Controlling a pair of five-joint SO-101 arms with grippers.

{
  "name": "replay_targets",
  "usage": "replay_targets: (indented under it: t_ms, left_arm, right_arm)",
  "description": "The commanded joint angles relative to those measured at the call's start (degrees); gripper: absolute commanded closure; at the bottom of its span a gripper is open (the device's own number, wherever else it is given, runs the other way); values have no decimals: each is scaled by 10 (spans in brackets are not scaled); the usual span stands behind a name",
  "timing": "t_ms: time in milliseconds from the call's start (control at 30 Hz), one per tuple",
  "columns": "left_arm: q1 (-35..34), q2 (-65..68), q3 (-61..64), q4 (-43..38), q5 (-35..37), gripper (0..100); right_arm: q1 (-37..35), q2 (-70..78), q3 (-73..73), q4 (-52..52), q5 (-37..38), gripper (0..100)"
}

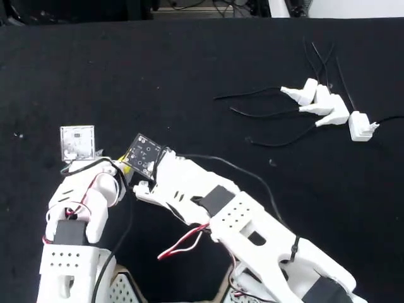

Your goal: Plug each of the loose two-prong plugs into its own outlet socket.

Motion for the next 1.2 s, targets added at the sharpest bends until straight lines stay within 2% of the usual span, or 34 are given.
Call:
replay_targets:
  t_ms: [0, 333, 567, 967, 1167]
  left_arm:
    - [-15, 0, 7, -8, -9, 751]
    - [-14, 0, 19, -5, -9, 751]
    - [-13, 4, 20, -5, -9, 751]
    - [-13, 4, 20, -4, -9, 751]
    - [-13, 0, 15, 15, -9, 751]
  right_arm:
    - [-9, -27, -14, -4, -4, 988]
    - [-5, -27, -41, -4, -3, 988]
    - [45, -26, -57, -25, -1, 988]
    - [-4, -58, -50, -17, -1, 988]
    - [59, -144, -25, 108, 19, 988]
